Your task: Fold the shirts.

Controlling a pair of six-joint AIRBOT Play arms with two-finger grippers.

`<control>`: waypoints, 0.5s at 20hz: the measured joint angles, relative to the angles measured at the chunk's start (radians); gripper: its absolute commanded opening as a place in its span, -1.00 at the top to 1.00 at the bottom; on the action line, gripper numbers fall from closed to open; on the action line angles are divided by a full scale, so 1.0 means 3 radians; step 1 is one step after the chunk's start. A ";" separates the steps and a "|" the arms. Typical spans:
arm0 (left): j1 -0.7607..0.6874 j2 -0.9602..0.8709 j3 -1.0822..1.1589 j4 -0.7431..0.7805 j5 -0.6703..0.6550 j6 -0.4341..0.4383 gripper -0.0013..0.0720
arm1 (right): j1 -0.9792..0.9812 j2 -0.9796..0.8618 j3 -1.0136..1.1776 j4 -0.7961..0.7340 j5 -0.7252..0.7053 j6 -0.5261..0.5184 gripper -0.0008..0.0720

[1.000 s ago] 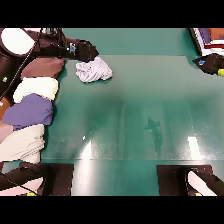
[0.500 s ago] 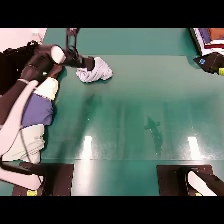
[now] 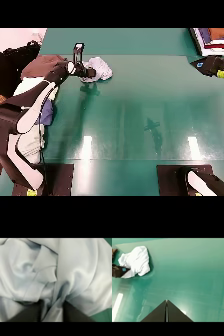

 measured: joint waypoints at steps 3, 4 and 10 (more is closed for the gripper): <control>0.0003 0.0032 0.0066 -0.0003 -0.0039 0.0001 0.91 | 0.0000 0.0003 0.0000 0.0000 0.0025 0.0001 0.95; 0.0001 0.0085 0.0134 -0.0003 -0.0116 0.0003 0.91 | 0.0000 0.0011 0.0000 0.0000 0.0027 0.0001 0.95; -0.0031 0.1021 0.0746 0.0000 -0.0568 0.0254 0.91 | -0.0003 0.0328 0.0003 0.0216 -0.0198 0.0004 0.95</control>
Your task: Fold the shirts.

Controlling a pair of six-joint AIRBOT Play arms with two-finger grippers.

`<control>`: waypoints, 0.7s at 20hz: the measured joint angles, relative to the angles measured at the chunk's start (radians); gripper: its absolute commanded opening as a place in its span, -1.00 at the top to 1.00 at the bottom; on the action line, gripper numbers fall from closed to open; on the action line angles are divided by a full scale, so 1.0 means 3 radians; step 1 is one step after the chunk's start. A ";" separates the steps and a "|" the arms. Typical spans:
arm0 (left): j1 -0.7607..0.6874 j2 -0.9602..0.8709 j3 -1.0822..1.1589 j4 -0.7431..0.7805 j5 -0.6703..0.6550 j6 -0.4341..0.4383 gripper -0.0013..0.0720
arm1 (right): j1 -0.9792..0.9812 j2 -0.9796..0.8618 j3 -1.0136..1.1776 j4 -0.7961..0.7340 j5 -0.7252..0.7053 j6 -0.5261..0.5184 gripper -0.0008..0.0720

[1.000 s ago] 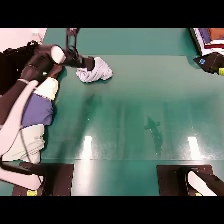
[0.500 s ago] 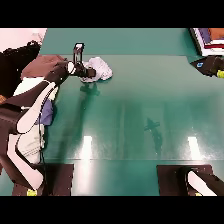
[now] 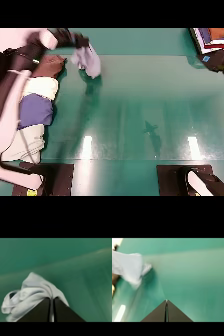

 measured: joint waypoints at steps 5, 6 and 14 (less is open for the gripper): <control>-0.0322 0.0715 0.0184 -0.0018 -0.0860 0.0174 0.91 | -0.0001 0.0388 0.0000 0.0050 -0.0234 0.0003 0.95; -0.0434 0.0769 0.0172 -0.0028 -0.1102 0.0189 0.91 | 0.0000 0.0456 0.0000 0.0051 -0.0259 0.0001 0.95; -0.1508 0.0882 -0.0852 -0.0532 -0.1127 0.0248 -0.75 | -0.0001 0.0717 0.0000 0.0037 -0.0271 -0.0001 0.95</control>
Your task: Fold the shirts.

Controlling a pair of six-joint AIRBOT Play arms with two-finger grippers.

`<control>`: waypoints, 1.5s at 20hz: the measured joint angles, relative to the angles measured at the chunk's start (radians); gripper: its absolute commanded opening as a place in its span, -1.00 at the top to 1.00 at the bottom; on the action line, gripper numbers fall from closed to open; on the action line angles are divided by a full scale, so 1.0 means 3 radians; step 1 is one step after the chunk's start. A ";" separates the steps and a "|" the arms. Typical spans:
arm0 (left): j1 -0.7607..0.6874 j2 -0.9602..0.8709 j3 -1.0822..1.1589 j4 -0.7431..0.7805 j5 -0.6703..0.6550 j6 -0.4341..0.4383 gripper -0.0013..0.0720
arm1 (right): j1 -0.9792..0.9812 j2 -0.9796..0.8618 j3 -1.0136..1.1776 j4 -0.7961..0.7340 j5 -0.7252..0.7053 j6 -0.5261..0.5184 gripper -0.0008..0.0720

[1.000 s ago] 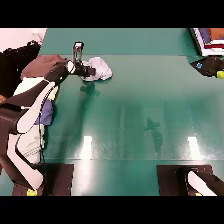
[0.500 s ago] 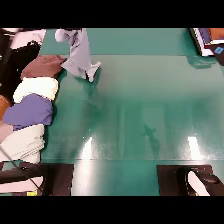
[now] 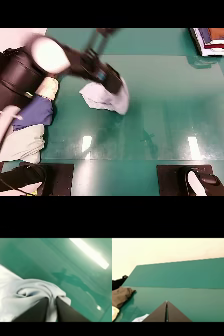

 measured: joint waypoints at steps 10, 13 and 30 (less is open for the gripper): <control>0.0807 0.0009 -0.0355 0.0267 0.0252 -0.0083 -0.73 | 0.0000 -0.0226 0.0000 0.0006 0.0412 -0.0003 0.95; 0.1342 -0.0061 -0.0655 0.0084 0.0295 -0.0080 -0.73 | 0.0001 -0.0352 0.0000 0.0008 0.0554 -0.0003 0.95; 0.1803 -0.2168 0.0722 -0.0955 0.0205 0.0375 -0.73 | 0.0003 -0.0945 0.0000 -0.0001 0.1080 0.0000 0.95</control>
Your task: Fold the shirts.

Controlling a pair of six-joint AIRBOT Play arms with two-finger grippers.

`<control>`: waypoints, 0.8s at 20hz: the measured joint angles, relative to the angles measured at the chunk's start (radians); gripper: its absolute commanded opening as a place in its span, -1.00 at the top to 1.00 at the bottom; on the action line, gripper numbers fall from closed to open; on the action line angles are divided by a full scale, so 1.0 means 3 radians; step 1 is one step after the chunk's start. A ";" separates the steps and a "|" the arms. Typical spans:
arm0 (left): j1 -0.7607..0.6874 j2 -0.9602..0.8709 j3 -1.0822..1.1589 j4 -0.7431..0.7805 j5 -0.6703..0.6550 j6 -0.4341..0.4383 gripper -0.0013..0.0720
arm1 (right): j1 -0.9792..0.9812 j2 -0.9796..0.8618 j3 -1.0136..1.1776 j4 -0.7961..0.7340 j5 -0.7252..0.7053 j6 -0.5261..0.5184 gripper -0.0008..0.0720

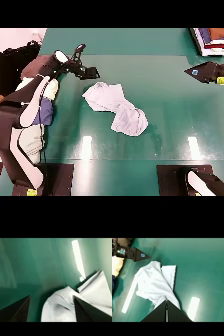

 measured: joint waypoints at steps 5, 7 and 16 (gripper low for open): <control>-0.0103 -0.0134 0.0067 -0.0048 -0.0156 0.0062 -0.72 | 0.0000 -0.0023 0.0000 0.0000 -0.0028 0.0001 0.95; -0.0122 -0.0149 0.0075 -0.0039 -0.0242 0.0075 -0.72 | 0.0000 -0.0027 0.0000 -0.0001 -0.0036 0.0001 0.95; -0.0102 -0.0097 0.0332 0.0078 -0.0436 0.0084 0.91 | 0.0000 -0.0027 0.0000 -0.0018 -0.0050 0.0001 0.95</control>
